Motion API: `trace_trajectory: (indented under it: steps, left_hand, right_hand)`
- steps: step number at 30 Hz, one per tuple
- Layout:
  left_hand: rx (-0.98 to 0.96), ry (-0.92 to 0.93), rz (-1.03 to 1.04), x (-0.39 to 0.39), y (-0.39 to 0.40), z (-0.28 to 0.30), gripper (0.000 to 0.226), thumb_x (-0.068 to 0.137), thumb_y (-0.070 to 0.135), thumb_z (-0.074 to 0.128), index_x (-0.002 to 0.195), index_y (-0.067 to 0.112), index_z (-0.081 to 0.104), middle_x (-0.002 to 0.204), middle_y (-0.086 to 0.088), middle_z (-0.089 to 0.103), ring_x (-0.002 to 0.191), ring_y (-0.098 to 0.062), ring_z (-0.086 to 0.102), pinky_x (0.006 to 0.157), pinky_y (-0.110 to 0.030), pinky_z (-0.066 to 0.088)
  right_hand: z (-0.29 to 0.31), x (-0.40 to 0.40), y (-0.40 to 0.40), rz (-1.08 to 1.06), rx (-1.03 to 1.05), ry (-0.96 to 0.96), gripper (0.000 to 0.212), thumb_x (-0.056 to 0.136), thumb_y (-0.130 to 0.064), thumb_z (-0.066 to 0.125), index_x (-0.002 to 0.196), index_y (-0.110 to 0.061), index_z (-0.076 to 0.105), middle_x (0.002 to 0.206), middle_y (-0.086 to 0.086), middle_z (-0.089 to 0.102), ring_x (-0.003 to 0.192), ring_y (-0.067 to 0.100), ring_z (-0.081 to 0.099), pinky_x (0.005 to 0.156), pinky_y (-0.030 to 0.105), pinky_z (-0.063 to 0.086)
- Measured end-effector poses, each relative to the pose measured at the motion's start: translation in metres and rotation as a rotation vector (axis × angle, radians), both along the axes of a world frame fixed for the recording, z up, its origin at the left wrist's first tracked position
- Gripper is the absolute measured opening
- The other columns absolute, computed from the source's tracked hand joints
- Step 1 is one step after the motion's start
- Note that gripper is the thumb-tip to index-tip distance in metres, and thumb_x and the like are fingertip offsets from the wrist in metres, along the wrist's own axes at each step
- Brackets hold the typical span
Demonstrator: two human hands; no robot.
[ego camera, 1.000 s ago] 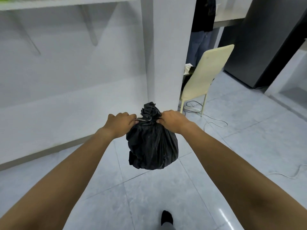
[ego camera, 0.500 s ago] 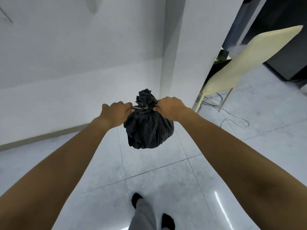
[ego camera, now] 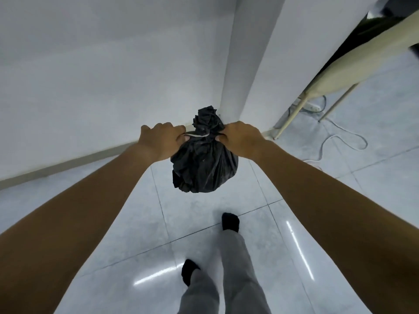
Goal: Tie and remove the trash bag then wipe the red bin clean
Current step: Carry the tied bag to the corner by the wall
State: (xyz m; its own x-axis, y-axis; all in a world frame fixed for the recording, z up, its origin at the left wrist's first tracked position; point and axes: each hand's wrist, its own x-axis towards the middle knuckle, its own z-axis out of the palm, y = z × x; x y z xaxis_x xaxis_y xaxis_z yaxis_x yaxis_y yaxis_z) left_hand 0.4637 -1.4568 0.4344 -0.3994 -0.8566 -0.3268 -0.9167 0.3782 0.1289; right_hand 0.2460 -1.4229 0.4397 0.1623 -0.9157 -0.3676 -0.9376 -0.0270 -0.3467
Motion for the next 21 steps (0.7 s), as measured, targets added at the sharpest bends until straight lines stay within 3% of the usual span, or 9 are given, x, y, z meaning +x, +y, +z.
trace_trajectory:
  steps: [2,5,11,14,18,21]
  left_hand:
    - [0.022,-0.007,0.005,-0.006,-0.022,-0.039,0.035,0.103,0.041,0.029,0.113,0.019,0.055,0.095,-0.005,0.053,0.104,-0.032,0.055,0.087,-0.044,0.035]
    - [0.071,0.009,0.023,-0.018,-0.051,-0.102,0.033,0.103,0.04,0.027,0.106,0.018,0.051,0.103,-0.009,0.057,0.108,-0.033,0.055,0.087,-0.046,0.035]
    - [0.126,-0.064,0.01,-0.039,-0.113,-0.206,0.037,0.103,0.04,0.026,0.119,0.019,0.052,0.111,-0.013,0.058,0.11,-0.033,0.053,0.083,-0.046,0.034]
    - [0.144,-0.105,0.031,-0.049,-0.157,-0.244,0.038,0.103,0.04,0.028,0.126,0.02,0.05,0.121,-0.014,0.055,0.117,-0.034,0.05,0.092,-0.05,0.033]
    - [0.102,-0.007,0.13,-0.068,-0.213,-0.284,0.036,0.101,0.034,0.035,0.132,0.02,0.048,0.13,-0.017,0.05,0.122,-0.036,0.044,0.098,-0.055,0.03]
    - [0.006,0.025,0.21,-0.087,-0.24,-0.305,0.045,0.098,0.032,0.04,0.142,0.021,0.037,0.146,-0.016,0.038,0.134,-0.035,0.033,0.104,-0.059,0.025]
  right_hand:
    - [-0.042,-0.003,-0.025,-0.017,0.041,-0.031,0.031,0.102,-0.034,0.04,0.113,-0.017,0.063,0.11,0.012,0.063,0.101,0.034,0.06,0.085,0.039,0.048]
    - [-0.103,-0.01,-0.057,-0.034,0.094,-0.042,0.03,0.101,-0.033,0.043,0.112,-0.015,0.065,0.108,0.015,0.066,0.102,0.036,0.059,0.086,0.038,0.047]
    - [-0.205,-0.024,-0.116,-0.034,0.172,-0.073,0.028,0.1,-0.026,0.045,0.104,-0.008,0.067,0.105,0.019,0.067,0.1,0.038,0.06,0.083,0.038,0.049]
    - [-0.245,-0.027,-0.151,-0.064,0.15,-0.083,0.028,0.099,-0.026,0.046,0.098,-0.006,0.066,0.099,0.021,0.067,0.095,0.039,0.06,0.08,0.038,0.049]
    - [-0.289,-0.028,-0.194,-0.22,0.09,-0.106,0.026,0.097,-0.028,0.047,0.079,-0.014,0.057,0.083,0.017,0.061,0.086,0.039,0.062,0.073,0.038,0.049]
    - [-0.314,-0.029,-0.217,-0.321,0.094,-0.101,0.029,0.098,-0.03,0.043,0.087,-0.01,0.061,0.088,0.016,0.065,0.088,0.037,0.063,0.072,0.035,0.047]
